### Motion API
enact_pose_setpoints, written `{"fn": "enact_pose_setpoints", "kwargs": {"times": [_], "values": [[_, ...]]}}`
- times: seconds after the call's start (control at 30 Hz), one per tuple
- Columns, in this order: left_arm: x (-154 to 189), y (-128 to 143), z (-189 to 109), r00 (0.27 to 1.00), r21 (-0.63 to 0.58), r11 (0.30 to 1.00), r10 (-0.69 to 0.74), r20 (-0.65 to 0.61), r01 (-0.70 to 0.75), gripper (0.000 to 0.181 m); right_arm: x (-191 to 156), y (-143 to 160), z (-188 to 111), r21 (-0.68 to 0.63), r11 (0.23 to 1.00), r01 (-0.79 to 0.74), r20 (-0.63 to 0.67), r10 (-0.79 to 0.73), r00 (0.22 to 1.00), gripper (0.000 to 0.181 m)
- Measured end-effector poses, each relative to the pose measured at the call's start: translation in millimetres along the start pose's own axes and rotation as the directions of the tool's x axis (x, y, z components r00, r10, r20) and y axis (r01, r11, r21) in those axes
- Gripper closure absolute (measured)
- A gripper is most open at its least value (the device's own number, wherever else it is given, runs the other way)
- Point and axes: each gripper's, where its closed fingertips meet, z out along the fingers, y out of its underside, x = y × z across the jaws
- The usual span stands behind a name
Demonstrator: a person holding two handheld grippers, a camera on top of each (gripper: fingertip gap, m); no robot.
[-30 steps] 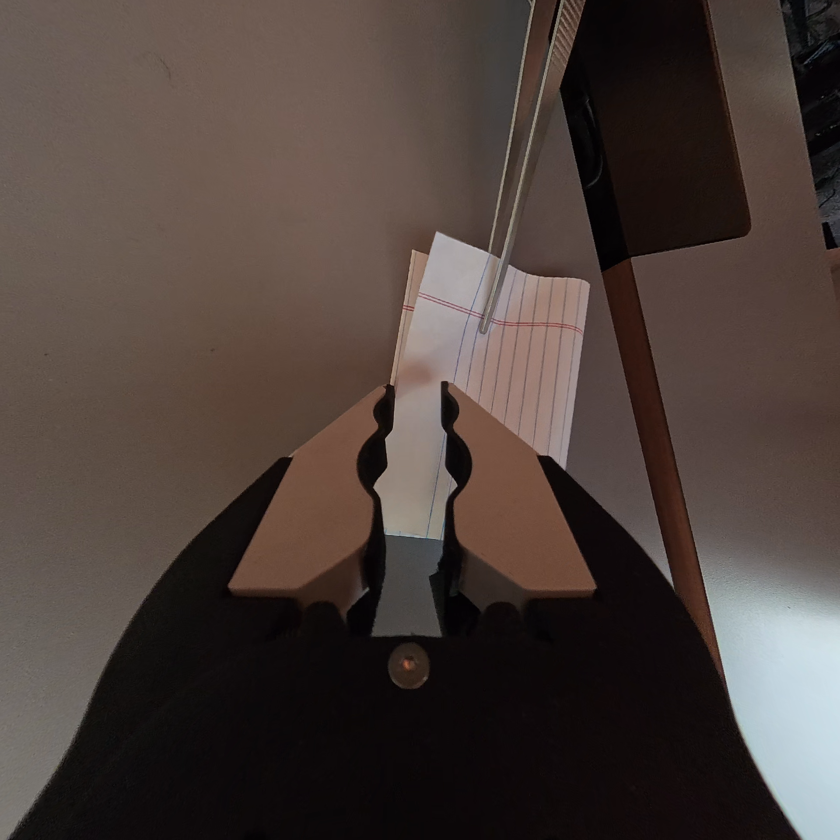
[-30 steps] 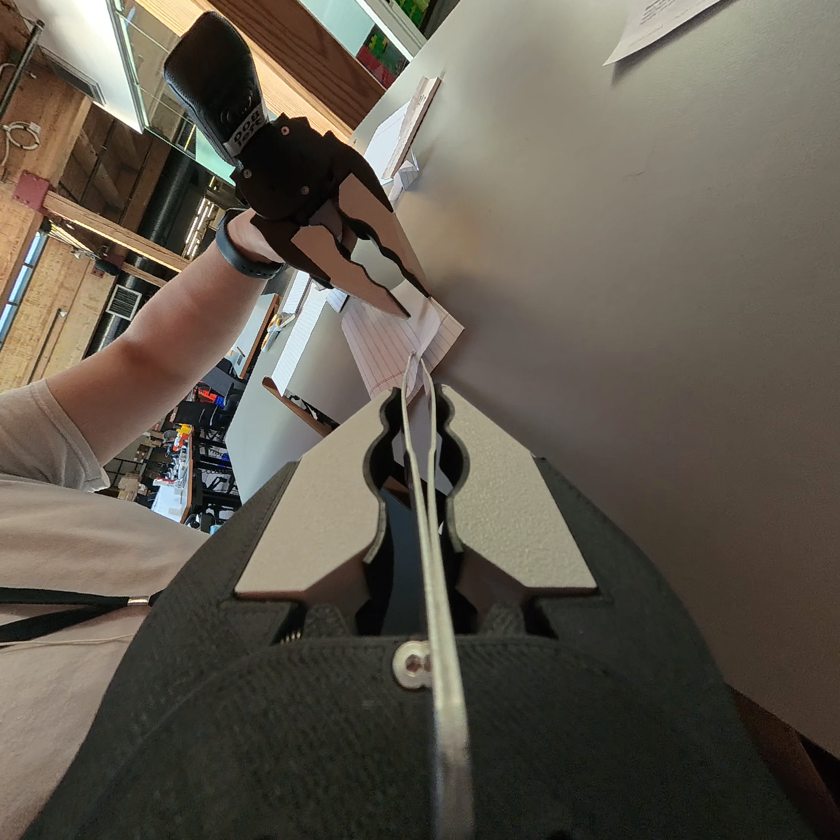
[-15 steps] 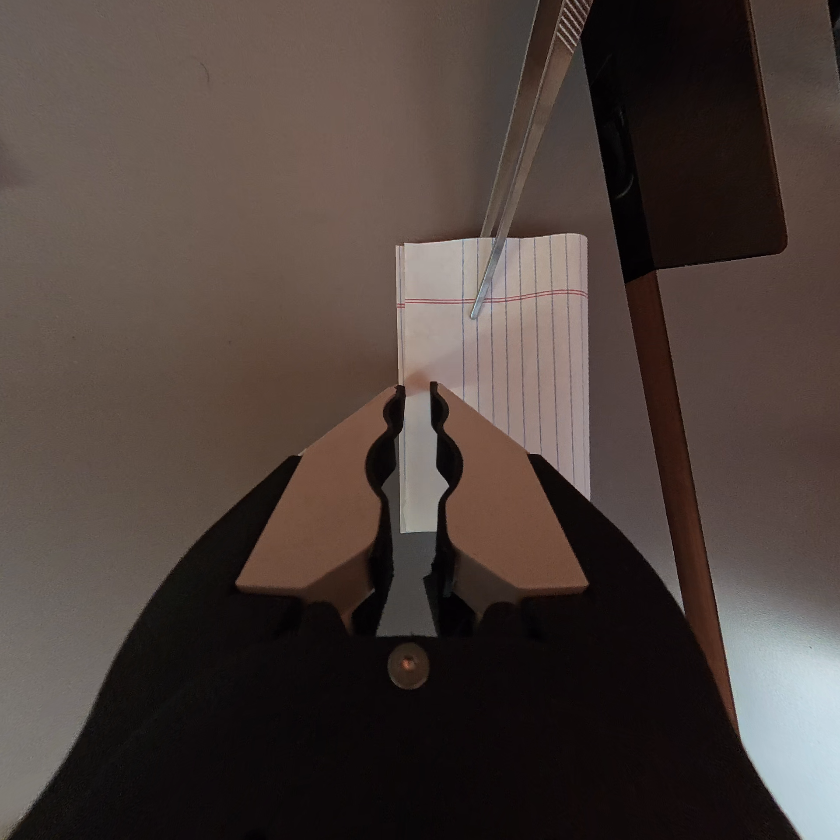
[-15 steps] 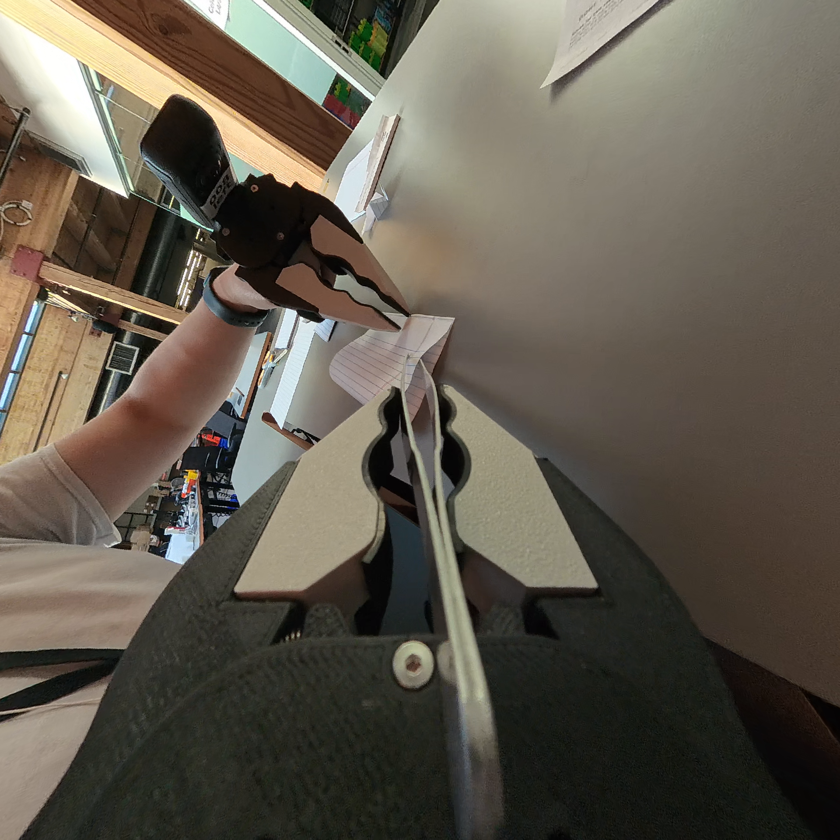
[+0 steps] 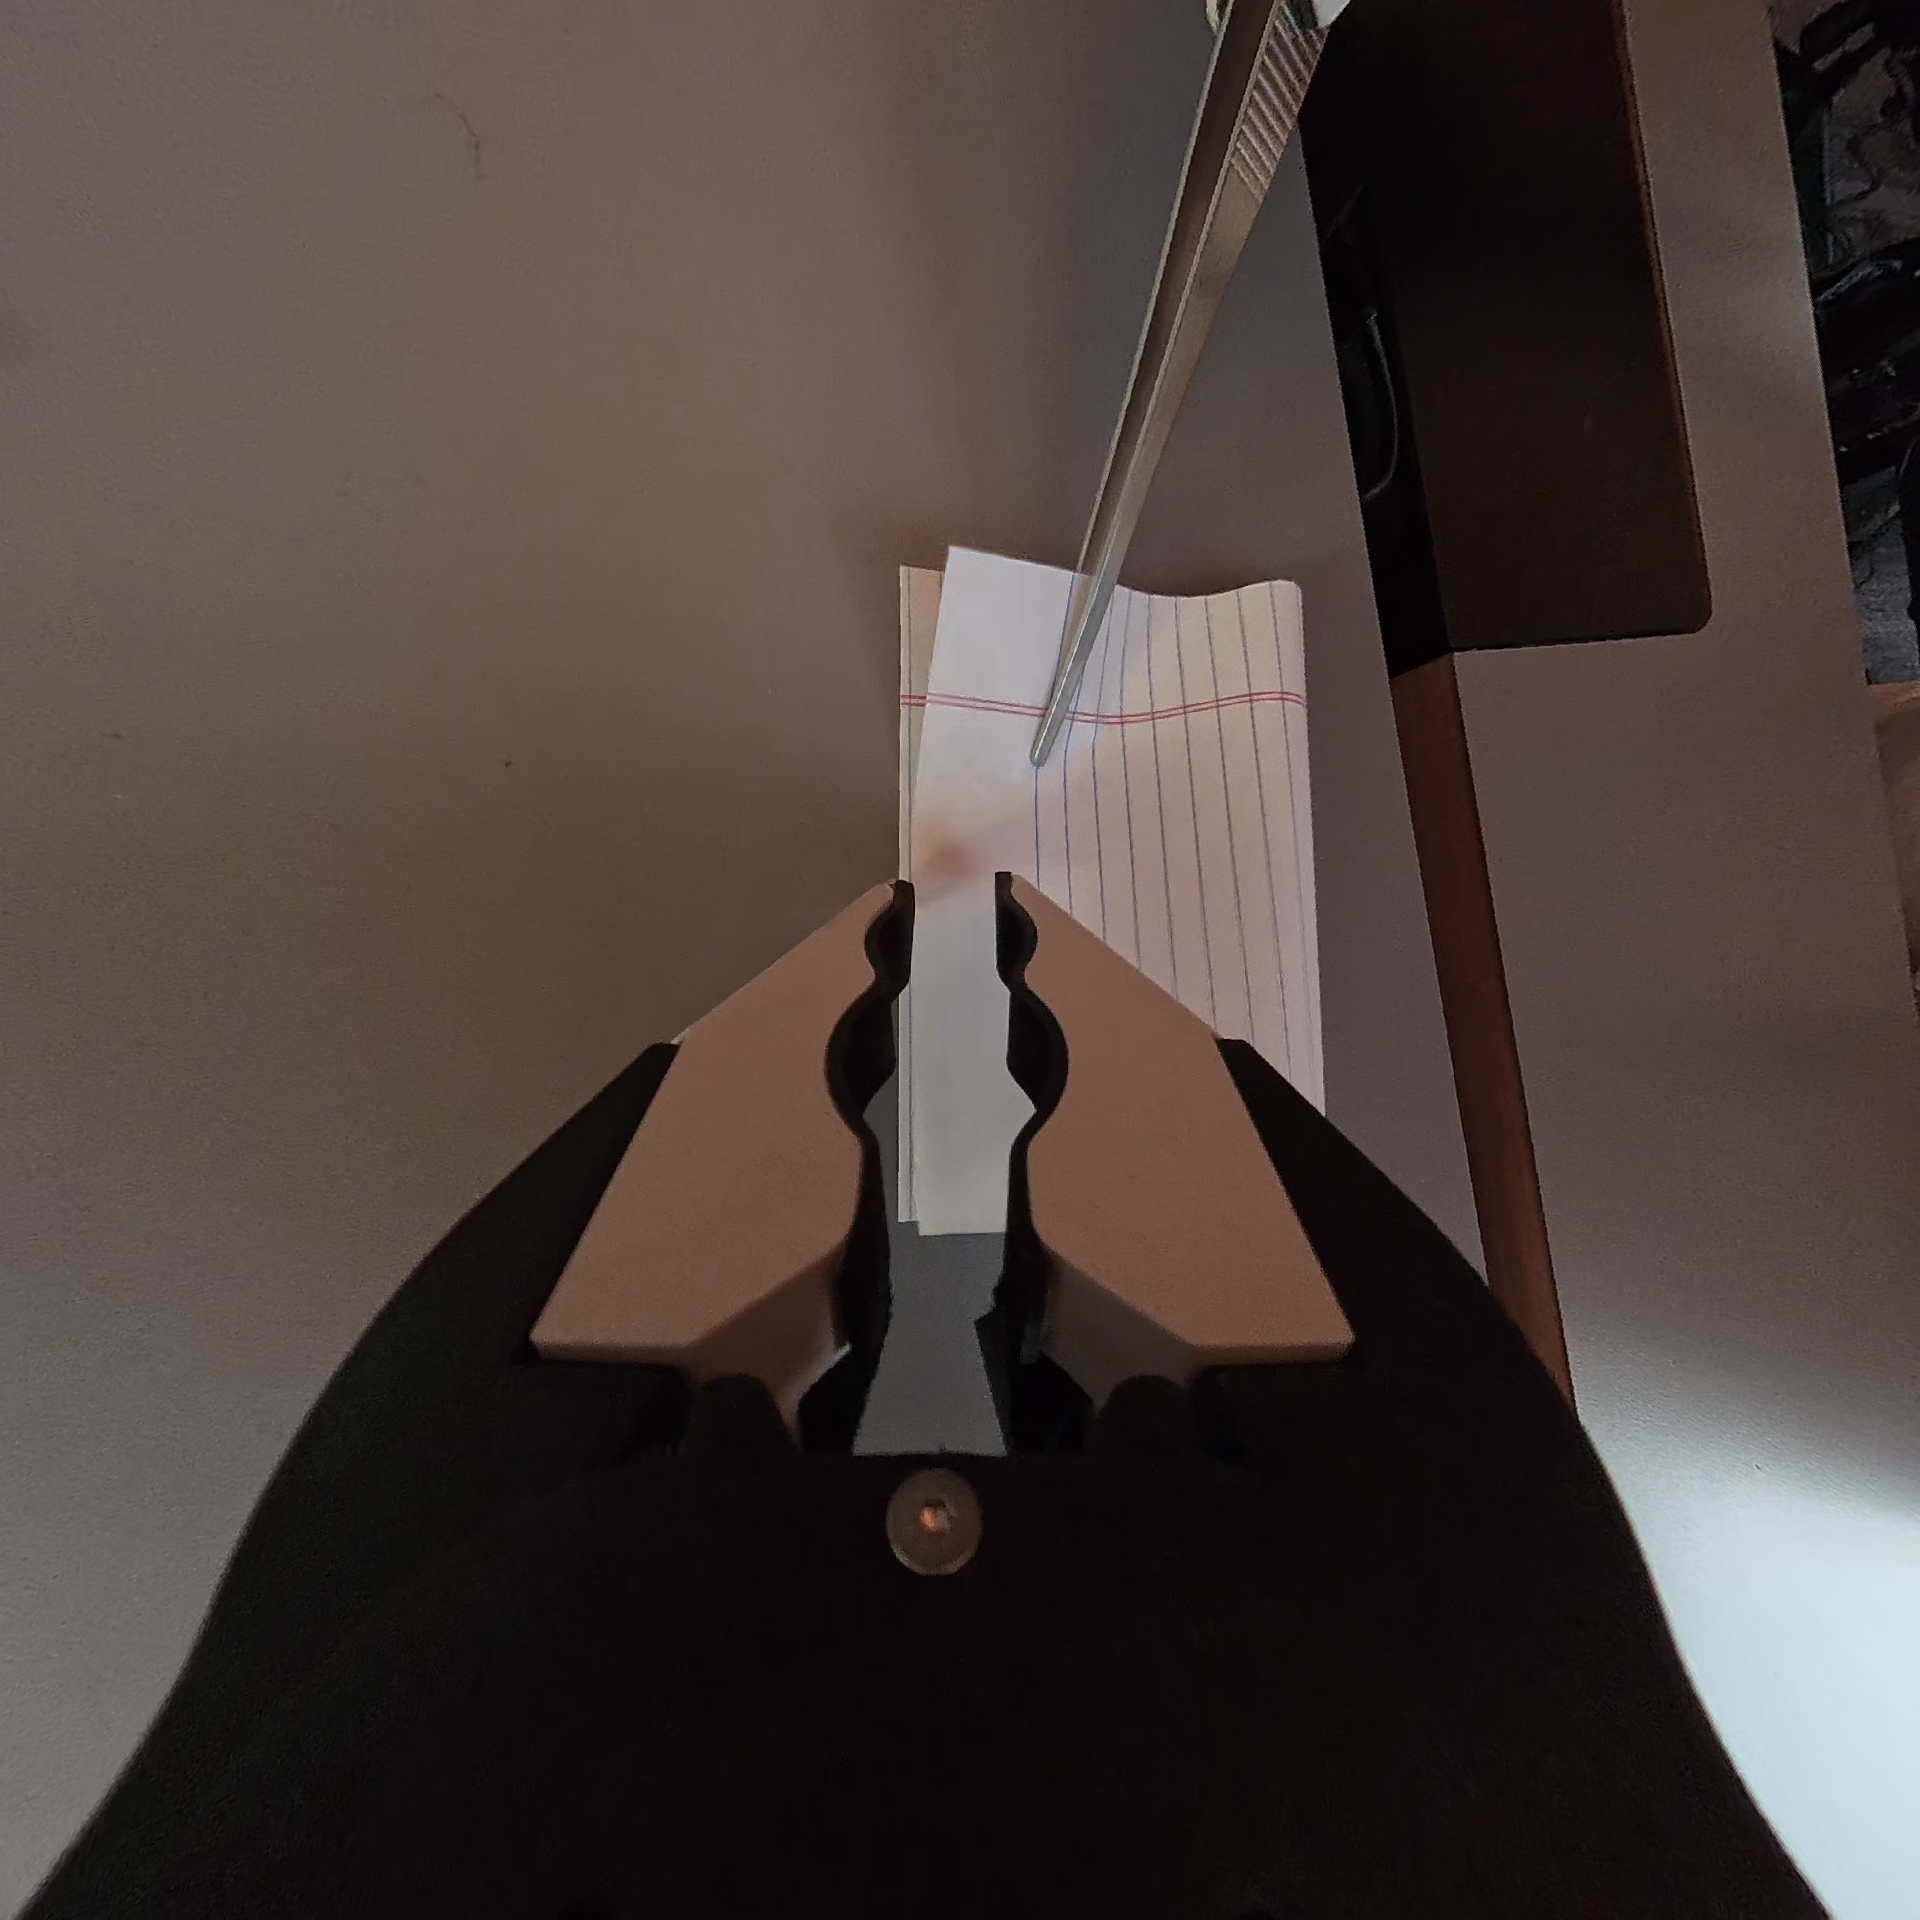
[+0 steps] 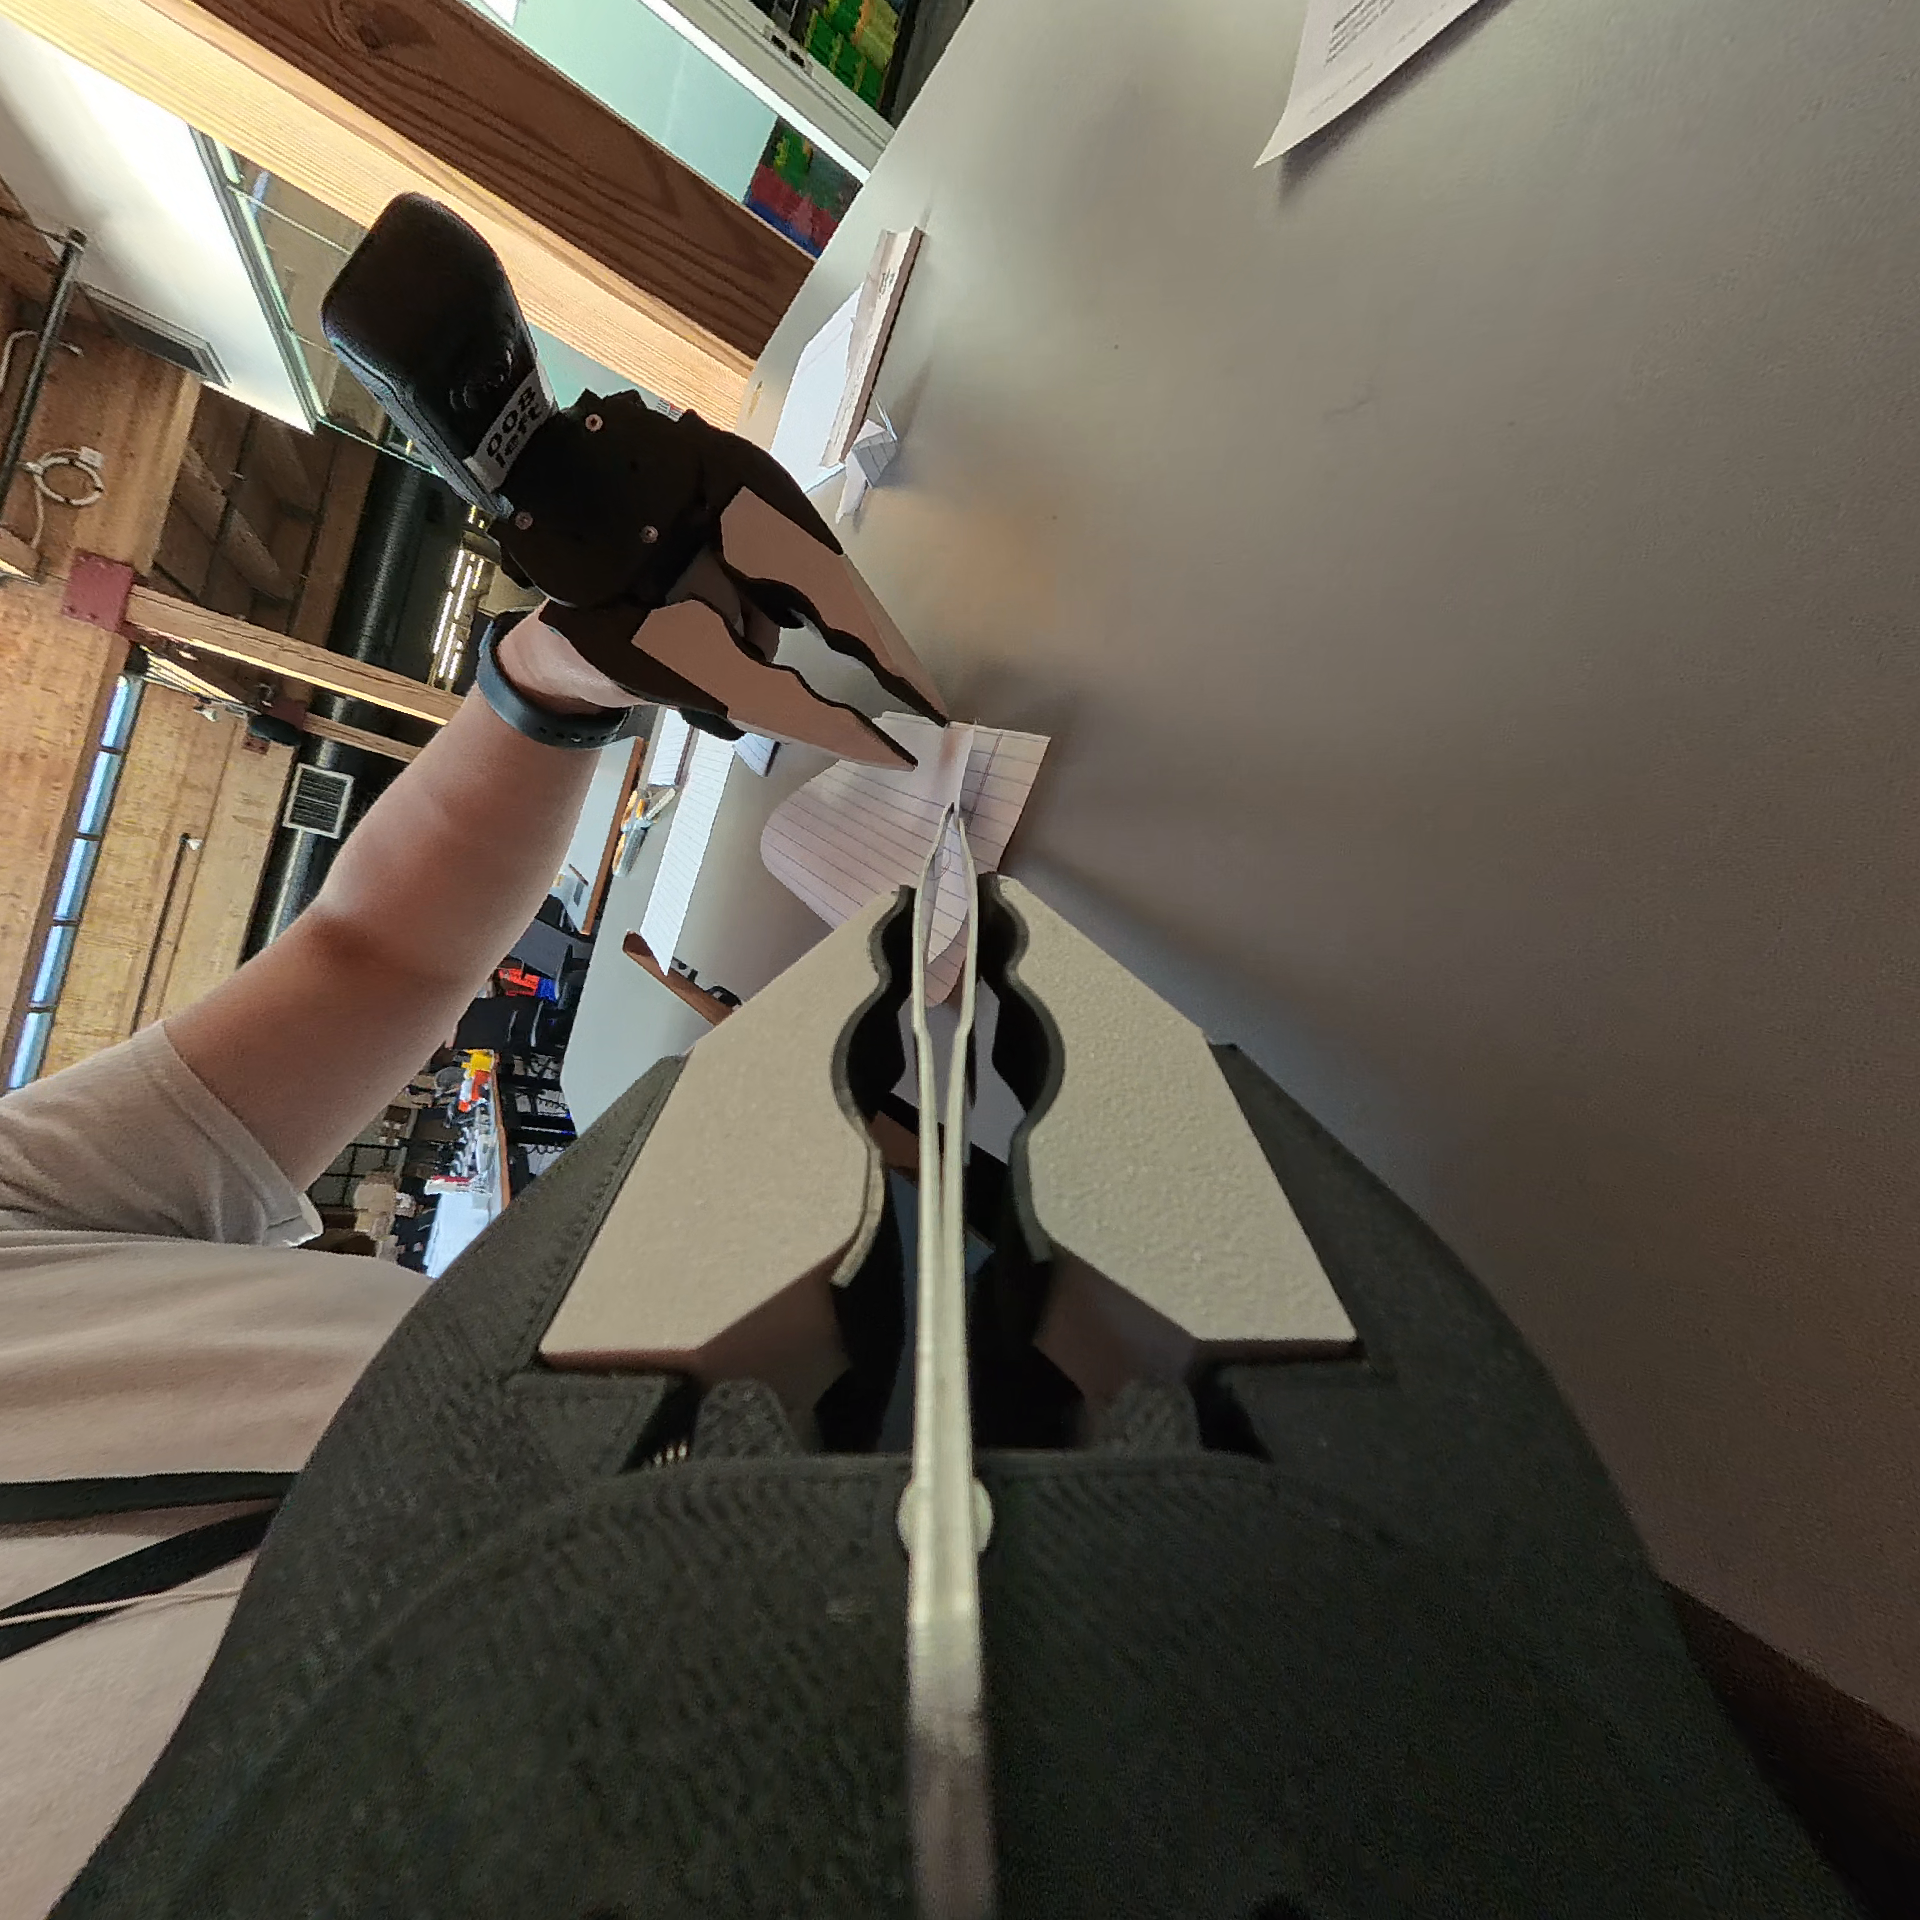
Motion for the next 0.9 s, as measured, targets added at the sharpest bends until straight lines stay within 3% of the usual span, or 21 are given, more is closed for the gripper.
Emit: {"fn": "enact_pose_setpoints", "kwargs": {"times": [0.53, 0.9], "values": [[-1, 0, 0, 1.0, 0.006, 1.0, 0.02, 0.018, -0.02, 0.171, 11, 3, -6, 0.062, 0.989, -0.134, 0.006, 0.133, 0.991, 0.169], [3, 0, 0, 1.0, 0.04, 0.999, -0.012, 0.002, 0.012, 0.163, 5, 5, -18, 0.096, 0.985, -0.142, 0.021, 0.141, 0.99, 0.17]]}}
